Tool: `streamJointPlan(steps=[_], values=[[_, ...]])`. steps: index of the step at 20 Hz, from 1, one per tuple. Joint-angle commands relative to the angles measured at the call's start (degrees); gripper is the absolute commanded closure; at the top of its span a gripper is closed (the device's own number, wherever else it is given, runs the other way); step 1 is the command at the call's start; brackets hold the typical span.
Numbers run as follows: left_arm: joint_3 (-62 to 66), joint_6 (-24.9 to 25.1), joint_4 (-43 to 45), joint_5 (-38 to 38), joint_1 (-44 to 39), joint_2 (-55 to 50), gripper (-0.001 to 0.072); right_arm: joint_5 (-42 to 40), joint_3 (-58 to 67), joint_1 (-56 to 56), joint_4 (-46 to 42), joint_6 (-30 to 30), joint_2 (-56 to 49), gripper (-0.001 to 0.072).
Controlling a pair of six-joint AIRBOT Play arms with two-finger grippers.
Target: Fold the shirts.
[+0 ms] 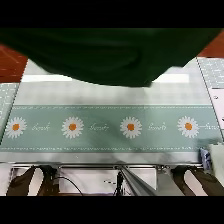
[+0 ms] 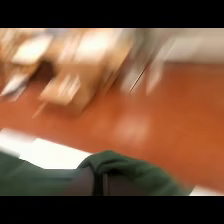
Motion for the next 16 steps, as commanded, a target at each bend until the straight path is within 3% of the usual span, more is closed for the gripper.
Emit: streamJointPlan(steps=[1,3,7,14,16], values=[[13.33,-7.37,9.4,2.73,-0.02,5.86,0.069,-3.85,10.21,0.13,-13.94,12.26,7.54,0.0678],[17.44,-12.5,14.75,-2.1,-0.02,7.17,0.0689,0.94,14.16,0.13,-20.83,17.92,10.05,0.0678],[24.48,-18.45,26.64,-21.0,-0.11,8.9,0.0688,15.37,22.67,0.15,-34.42,21.84,12.83,0.0678],[27.12,-17.55,30.75,-36.65,-3.72,7.93,0.0689,46.45,27.08,0.22,-38.6,23.93,10.03,0.0679],[23.67,-16.57,35.47,-38.73,-8.35,6.91,0.0689,45.9,25.51,1.73,-38.07,22.38,7.65,0.0679]])
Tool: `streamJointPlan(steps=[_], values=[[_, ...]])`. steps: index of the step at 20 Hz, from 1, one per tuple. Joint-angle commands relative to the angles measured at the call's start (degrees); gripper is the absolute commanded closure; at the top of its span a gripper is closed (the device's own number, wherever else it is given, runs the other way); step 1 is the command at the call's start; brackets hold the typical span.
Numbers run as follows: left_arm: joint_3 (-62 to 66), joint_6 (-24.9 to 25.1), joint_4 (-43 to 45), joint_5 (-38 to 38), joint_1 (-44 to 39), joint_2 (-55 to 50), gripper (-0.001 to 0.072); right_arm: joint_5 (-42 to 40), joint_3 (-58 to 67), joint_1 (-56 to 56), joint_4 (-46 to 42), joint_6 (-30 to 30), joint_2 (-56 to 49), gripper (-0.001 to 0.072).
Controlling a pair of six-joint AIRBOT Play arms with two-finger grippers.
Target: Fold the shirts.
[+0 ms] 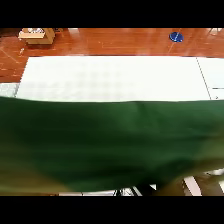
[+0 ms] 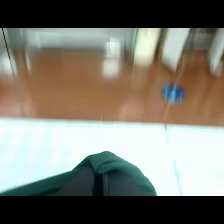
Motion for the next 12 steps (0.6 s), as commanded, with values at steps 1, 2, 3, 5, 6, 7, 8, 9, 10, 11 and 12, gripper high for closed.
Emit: streamJointPlan(steps=[1,2,3,5,6,7,8,9,10,11,12], values=[[-5.11,1.16,8.68,-6.56,-6.73,-1.6,0.0689,8.22,-1.01,1.62,-1.62,-0.42,-4.17,0.0679],[-8.44,1.33,10.34,-6.62,-8.79,-2.32,0.0689,8.2,-1.16,1.95,-1.53,-1.07,-6.82,0.0679],[-12.17,1.53,10.88,-6.6,-10.23,-3.45,0.0689,7.78,-1.16,1.92,-1.07,-1.55,-9.73,0.0679],[-18.21,1.46,8.94,-4.11,-11.13,-6.82,0.0689,6.23,-1.16,1.92,1.99,-2.43,-17.05,0.0679],[-20.31,1.49,6.49,-0.7,-11.13,-8.83,0.0689,4.81,-1.16,1.92,3.89,-2.45,-21.27,0.0679],[-21.7,1.46,4.2,3.58,-11.13,-11.34,0.0689,3.96,-1.16,1.97,5.77,-2.43,-25.24,0.0679],[-22.08,1.46,2.82,7.08,-11.13,-14.23,0.0689,3.67,-1.16,1.97,7.52,-2.29,-29.16,0.0679],[-22.01,1.49,1.75,9.99,-11.13,-17.79,0.0689,3.63,-1.16,1.97,8.57,-2.14,-33.24,0.0679],[-22.01,1.51,1.53,11.85,-11.15,-21.49,0.0689,3.37,-1.16,1.97,9.4,-2.14,-36.98,0.0679],[-22.01,1.51,1.49,12.61,-11.15,-25.18,0.0689,2.67,-1.16,1.97,9.64,-2.14,-40.11,0.0679],[-22.03,1.51,0.66,12.68,-11.19,-29.35,0.0689,1.27,-1.16,1.97,9.64,-2.14,-43.04,0.0679]])
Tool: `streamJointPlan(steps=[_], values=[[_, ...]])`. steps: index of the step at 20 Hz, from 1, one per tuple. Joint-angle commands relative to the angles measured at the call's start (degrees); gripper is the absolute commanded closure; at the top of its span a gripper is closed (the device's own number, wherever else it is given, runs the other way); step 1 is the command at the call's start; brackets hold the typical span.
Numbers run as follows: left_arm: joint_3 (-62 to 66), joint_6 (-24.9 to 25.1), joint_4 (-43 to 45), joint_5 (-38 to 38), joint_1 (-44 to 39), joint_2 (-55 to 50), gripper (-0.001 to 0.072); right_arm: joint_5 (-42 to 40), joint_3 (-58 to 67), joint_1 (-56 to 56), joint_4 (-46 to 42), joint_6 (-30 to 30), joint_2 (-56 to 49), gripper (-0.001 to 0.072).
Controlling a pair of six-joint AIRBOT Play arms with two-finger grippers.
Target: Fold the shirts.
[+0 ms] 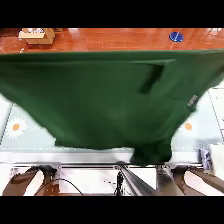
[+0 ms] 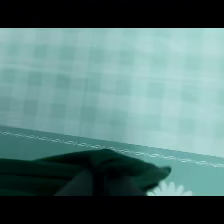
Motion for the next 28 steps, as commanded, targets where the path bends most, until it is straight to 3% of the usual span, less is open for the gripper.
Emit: streamJointPlan(steps=[1,6,11,14,17,22,26,28], values=[[-1.22,0.15,-3.39,5.27,-0.68,-12.9,0.0689,-3.82,0.0,0.02,2.8,-0.02,-11.56,0.0679],[-1.22,1.05,-3.78,13.49,-5.29,-30.36,0.0689,-15.39,0.0,0.04,5.95,0.87,-20.17,0.0679],[-1.22,1.05,-3.8,26.69,-8.87,-39.76,0.0689,-25.68,0.0,0.04,6.36,0.37,-26.05,0.0679],[-1.22,1.05,-3.87,34.6,-9.51,-43.21,0.0688,-26.16,0.0,2.58,0.02,0.13,-30.67,0.0679],[-1.22,1.07,-4.04,36.98,-9.57,-46.47,0.0688,-29.73,0.0,6.84,-5.88,-1.92,-35.52,0.0679],[-1.22,1.07,-4.04,42.73,-9.57,-50.86,0.0688,-39.34,0.0,8.96,-6.34,2.73,-39.89,0.0679],[-1.22,1.09,-4.04,46.25,-9.57,-53.55,0.0688,-40.35,0.0,8.83,-8.57,2.62,-40.5,0.0679],[-1.22,1.05,-4.04,44.46,-9.57,-54.75,0.0688,-39.12,0.0,8.7,-8.55,2.8,-40.5,0.0679]])
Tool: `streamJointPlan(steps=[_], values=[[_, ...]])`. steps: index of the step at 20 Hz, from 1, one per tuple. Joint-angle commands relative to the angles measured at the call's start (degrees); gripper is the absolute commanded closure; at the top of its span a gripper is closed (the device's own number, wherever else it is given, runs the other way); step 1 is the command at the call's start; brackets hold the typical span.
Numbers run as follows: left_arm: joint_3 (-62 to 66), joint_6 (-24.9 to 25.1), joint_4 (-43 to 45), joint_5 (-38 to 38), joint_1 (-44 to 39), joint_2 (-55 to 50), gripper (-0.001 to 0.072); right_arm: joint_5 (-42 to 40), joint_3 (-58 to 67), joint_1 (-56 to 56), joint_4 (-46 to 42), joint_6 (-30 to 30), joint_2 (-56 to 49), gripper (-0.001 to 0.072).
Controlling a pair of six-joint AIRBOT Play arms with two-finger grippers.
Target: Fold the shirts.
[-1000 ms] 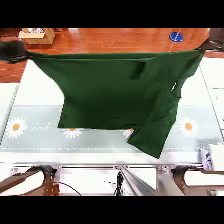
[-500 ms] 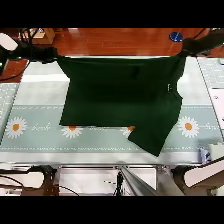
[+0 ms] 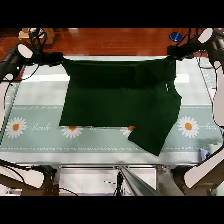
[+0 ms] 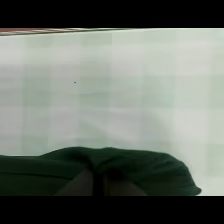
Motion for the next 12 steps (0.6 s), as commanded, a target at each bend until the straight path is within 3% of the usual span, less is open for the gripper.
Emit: streamJointPlan(steps=[1,7,12], values=[[-0.02,0.04,0.24,-1.49,0.07,-1.81,0.0689,2.03,0.09,-0.17,-1.09,0.66,-0.22,0.0679],[5.05,0.37,2.45,-22.25,1.75,-0.94,0.0688,20.7,0.13,-0.92,-4.5,-0.7,2.75,0.0679],[5.51,-3.1,4.85,-30.71,1.75,-2.14,0.0689,28.17,0.07,-0.68,-4.42,1.9,1.16,0.0679]])
